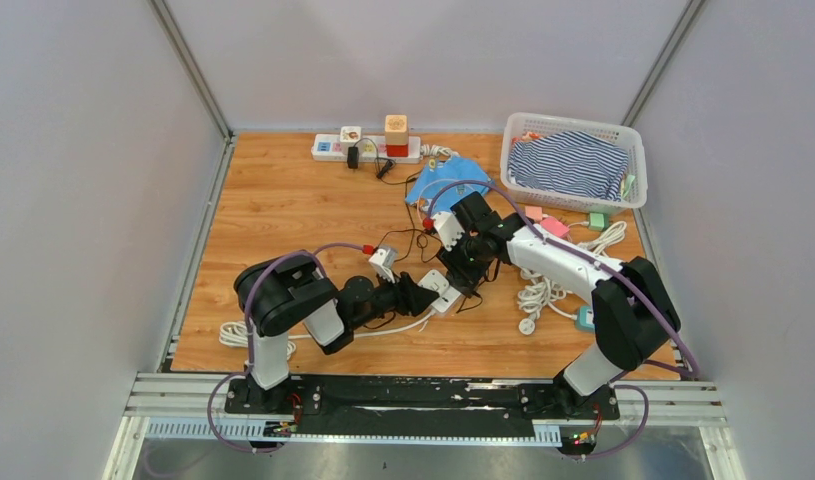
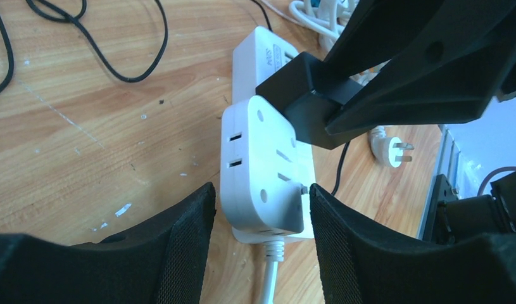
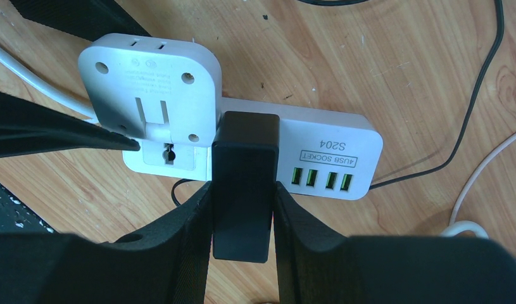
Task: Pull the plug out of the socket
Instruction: Remove the plug from the socket.
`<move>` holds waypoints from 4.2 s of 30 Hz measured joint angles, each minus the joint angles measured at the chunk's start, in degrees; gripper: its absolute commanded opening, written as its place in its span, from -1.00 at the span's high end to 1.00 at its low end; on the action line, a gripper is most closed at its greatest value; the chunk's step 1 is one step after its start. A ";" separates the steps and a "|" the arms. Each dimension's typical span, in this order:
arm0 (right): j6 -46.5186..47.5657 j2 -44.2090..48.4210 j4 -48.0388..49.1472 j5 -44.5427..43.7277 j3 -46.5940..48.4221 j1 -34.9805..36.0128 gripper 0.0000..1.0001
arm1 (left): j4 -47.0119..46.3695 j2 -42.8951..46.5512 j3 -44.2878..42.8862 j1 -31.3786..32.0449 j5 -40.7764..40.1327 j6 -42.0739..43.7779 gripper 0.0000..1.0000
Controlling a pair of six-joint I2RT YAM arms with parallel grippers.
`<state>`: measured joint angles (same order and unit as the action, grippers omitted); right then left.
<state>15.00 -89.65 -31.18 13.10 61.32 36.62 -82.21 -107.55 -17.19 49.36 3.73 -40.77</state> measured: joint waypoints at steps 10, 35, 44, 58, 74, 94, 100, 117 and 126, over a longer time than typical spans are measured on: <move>0.02 -0.24 -0.22 0.15 0.20 0.00 1.00 | -1.62 -2.71 -1.07 0.35 1.27 -0.44 0.28; 0.50 -1.40 -0.52 -3.76 1.31 2.58 0.99 | -1.01 -2.75 -1.14 0.61 0.07 -5.79 0.30; 0.24 -2.75 -1.81 -4.20 2.54 2.43 0.99 | 0.59 -3.13 -1.14 0.59 0.22 -6.36 -0.38; 0.15 -3.30 -2.08 -4.13 2.86 2.32 1.00 | 9.79 9.42 1.55 0.59 -0.39 -1.42 -0.59; 0.15 -3.76 -2.36 -4.07 3.19 2.23 0.99 | 19.02 32.76 9.53 5.35 -7.08 17.77 -1.00; 0.17 -4.39 -2.97 -4.04 3.78 2.21 0.99 | -1.20 0.96 2.97 20.76 -27.69 26.69 -0.77; 0.17 -4.48 -2.95 -4.04 3.80 2.21 1.00 | -2.23 -3.87 0.20 20.87 -31.67 28.24 -0.67; 0.20 -4.85 -3.23 -3.69 4.09 2.21 1.00 | -3.08 -9.64 -5.18 21.38 -33.90 32.13 -0.10; 0.20 -5.03 -3.23 -3.63 4.17 2.19 1.00 | -4.44 -10.73 -5.53 21.77 -34.38 32.44 0.41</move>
<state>15.20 -94.67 -34.41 9.47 65.49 38.81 -86.65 -118.28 -22.72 71.13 -30.65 -8.34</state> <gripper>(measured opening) 0.377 0.538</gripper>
